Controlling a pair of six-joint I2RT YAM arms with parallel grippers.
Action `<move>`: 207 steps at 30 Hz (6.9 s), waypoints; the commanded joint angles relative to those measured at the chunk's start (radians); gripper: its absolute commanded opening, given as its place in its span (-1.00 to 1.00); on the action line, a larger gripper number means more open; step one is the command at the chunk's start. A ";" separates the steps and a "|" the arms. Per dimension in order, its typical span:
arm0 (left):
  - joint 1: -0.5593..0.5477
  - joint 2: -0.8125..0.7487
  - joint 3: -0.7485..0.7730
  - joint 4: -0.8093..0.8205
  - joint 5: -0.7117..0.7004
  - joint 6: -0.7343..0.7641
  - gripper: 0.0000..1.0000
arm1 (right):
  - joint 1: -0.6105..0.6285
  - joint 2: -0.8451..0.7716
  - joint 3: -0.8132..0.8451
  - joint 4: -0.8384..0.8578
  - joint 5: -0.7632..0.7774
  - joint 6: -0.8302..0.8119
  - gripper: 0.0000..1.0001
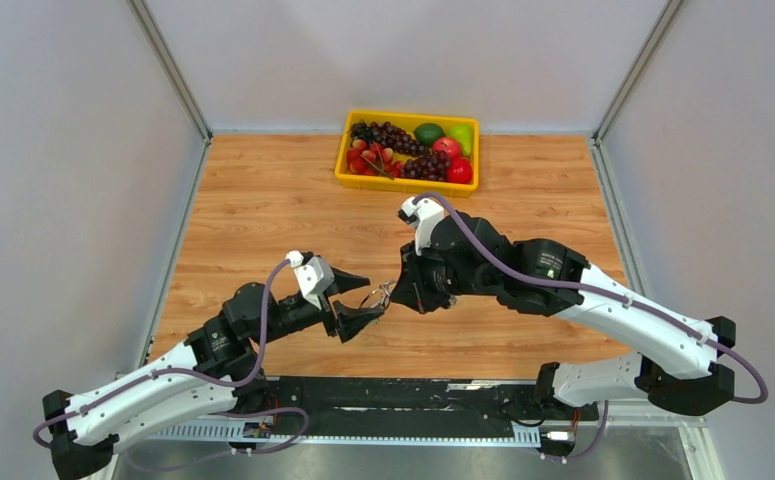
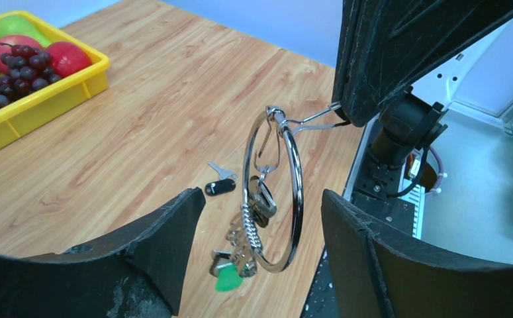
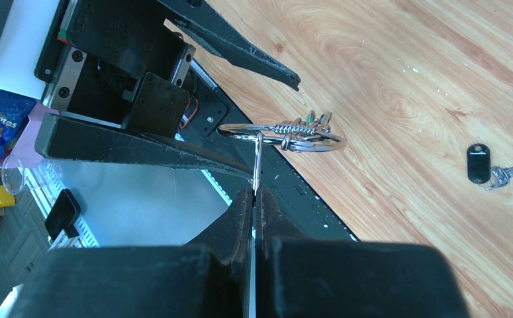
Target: Put the keys on the keyring
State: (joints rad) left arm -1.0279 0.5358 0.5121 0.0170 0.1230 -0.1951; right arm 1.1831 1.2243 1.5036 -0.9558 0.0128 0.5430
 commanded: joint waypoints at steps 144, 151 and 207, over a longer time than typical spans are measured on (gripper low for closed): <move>-0.023 0.000 0.283 -0.173 0.004 0.049 -0.99 | 0.176 0.178 0.209 0.106 0.223 -0.094 -0.79; -0.023 -0.061 0.244 -0.101 0.010 0.056 -0.99 | 0.248 0.148 0.197 0.138 0.382 -0.204 -0.28; -0.023 -0.147 0.324 -0.182 0.044 -0.145 -0.99 | 0.739 -0.058 -0.375 1.199 0.821 -1.665 -0.16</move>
State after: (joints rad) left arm -1.0470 0.4133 0.7830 -0.1635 0.1375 -0.3004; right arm 1.9171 1.1770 1.0801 0.1909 0.8207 -1.0424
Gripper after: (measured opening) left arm 0.032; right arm 0.418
